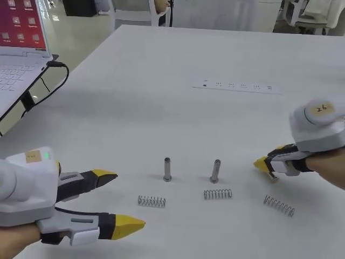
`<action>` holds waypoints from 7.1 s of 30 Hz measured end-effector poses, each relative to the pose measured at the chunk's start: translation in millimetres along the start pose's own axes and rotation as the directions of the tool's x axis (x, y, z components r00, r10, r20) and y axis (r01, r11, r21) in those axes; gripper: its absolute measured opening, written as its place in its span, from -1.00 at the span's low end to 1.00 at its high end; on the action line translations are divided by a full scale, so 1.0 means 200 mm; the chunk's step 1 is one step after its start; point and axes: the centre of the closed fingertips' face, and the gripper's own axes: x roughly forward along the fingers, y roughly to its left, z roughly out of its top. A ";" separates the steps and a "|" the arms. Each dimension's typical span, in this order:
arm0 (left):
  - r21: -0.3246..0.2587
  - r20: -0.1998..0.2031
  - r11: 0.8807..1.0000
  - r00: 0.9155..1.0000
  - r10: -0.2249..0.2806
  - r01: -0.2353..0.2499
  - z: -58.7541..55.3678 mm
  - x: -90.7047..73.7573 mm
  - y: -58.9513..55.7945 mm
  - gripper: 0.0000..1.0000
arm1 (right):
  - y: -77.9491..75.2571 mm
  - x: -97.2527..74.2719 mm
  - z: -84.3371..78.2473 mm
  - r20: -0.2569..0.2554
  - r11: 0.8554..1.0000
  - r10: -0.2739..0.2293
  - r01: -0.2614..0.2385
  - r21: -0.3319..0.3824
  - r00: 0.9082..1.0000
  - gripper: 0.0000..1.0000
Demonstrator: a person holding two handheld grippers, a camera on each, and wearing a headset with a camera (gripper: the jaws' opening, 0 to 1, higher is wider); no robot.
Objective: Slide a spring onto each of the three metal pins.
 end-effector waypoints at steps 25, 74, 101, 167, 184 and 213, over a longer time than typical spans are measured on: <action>-0.008 -0.002 1.000 1.000 0.006 -0.006 0.00 0.00 0.01 0.36 | 0.00 0.06 -0.03 -0.073 1.000 -0.008 0.009 0.020 0.997 -0.79; 0.004 0.005 1.000 1.000 -0.005 0.005 0.01 0.00 0.00 0.32 | 0.03 -0.11 0.03 -0.017 0.993 -0.060 0.062 0.100 0.998 -0.89; 0.016 -0.008 1.000 1.000 -0.008 0.009 0.01 -0.01 -0.02 0.31 | 0.06 -0.22 -0.01 0.014 0.993 -0.068 0.066 0.093 0.998 -0.89; 0.013 -0.014 1.000 1.000 -0.018 0.018 0.00 0.01 -0.02 0.28 | 0.10 -0.28 -0.18 0.001 0.998 -0.044 0.044 0.035 0.999 -0.74; 0.014 -0.016 1.000 1.000 -0.015 0.016 0.00 0.00 -0.02 0.27 | 0.18 -0.30 -0.26 -0.022 1.000 -0.002 0.002 0.018 1.000 -0.74; 0.006 -0.021 1.000 1.000 -0.014 0.014 0.00 -0.01 -0.02 0.24 | 0.24 -0.27 -0.42 -0.123 0.992 0.082 -0.093 -0.085 0.989 -0.77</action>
